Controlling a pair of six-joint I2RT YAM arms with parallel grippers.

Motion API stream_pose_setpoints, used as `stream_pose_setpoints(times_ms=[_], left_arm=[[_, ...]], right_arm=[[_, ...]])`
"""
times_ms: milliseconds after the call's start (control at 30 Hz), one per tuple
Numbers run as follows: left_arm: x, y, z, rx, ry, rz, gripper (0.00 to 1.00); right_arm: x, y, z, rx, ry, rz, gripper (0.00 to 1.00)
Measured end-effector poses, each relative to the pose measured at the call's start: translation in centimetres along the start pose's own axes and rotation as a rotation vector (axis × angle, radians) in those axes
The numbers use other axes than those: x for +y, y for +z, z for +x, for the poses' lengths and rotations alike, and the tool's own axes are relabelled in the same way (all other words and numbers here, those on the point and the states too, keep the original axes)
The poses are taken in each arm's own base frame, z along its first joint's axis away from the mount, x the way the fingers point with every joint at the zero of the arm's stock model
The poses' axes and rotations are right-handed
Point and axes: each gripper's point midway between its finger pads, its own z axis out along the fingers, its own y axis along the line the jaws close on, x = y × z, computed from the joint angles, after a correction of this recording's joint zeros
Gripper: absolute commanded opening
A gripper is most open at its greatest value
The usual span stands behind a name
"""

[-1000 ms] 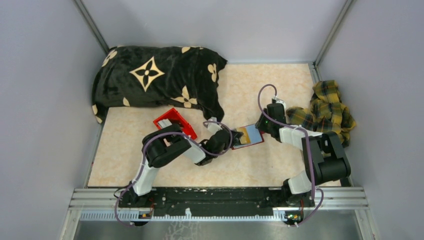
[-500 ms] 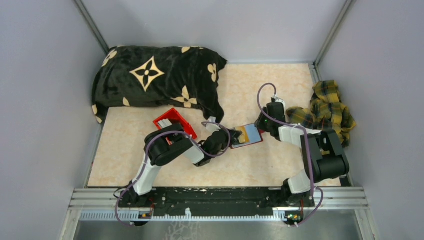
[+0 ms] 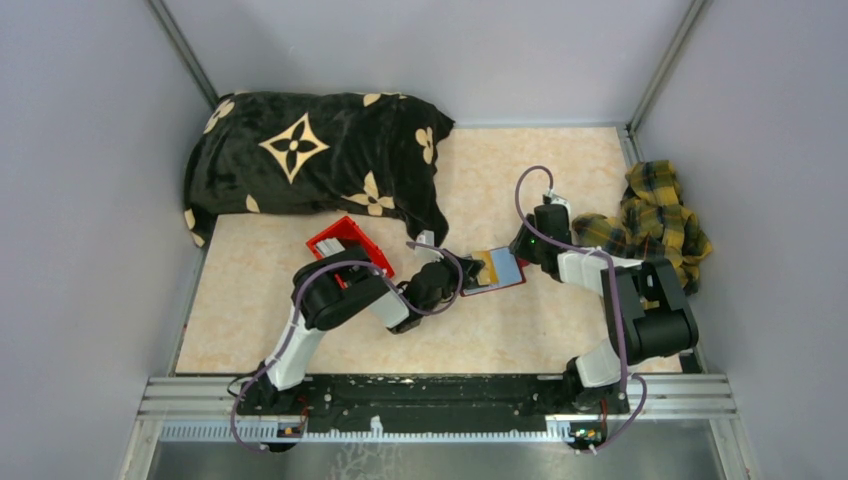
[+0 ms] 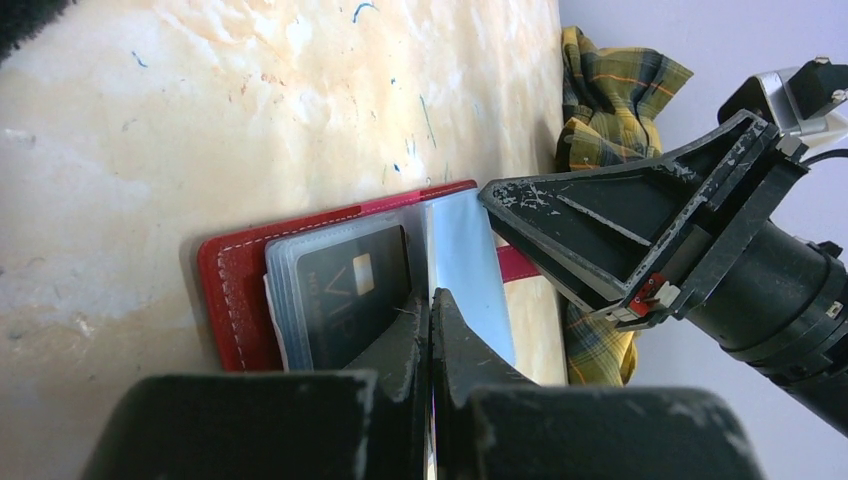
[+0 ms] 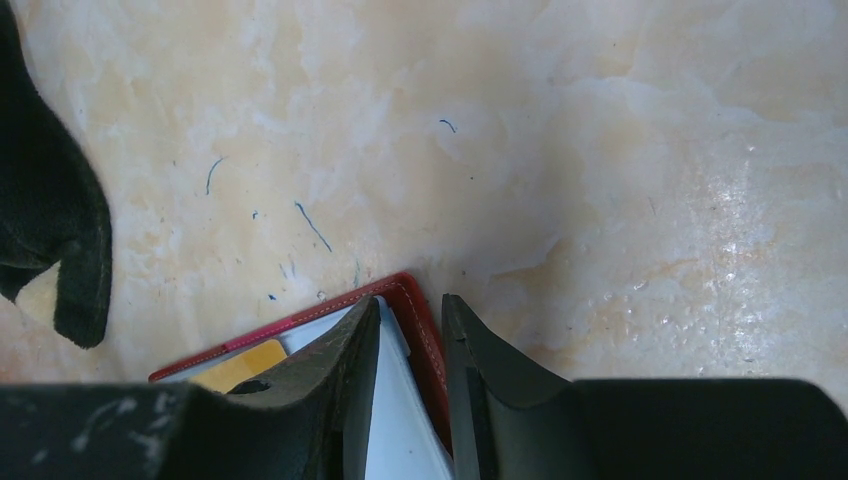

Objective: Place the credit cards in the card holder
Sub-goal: Insert the credit card into the card holder.

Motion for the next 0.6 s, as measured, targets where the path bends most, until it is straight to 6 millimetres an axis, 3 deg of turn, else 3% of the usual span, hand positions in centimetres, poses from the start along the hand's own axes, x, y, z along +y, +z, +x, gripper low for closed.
stream_pose_setpoints(times_ms=[600], left_arm=[[0.04, -0.28, 0.32, -0.006, -0.035, 0.028, 0.0]], right_arm=[[0.14, -0.01, 0.07, 0.004, -0.001, 0.0, 0.3]])
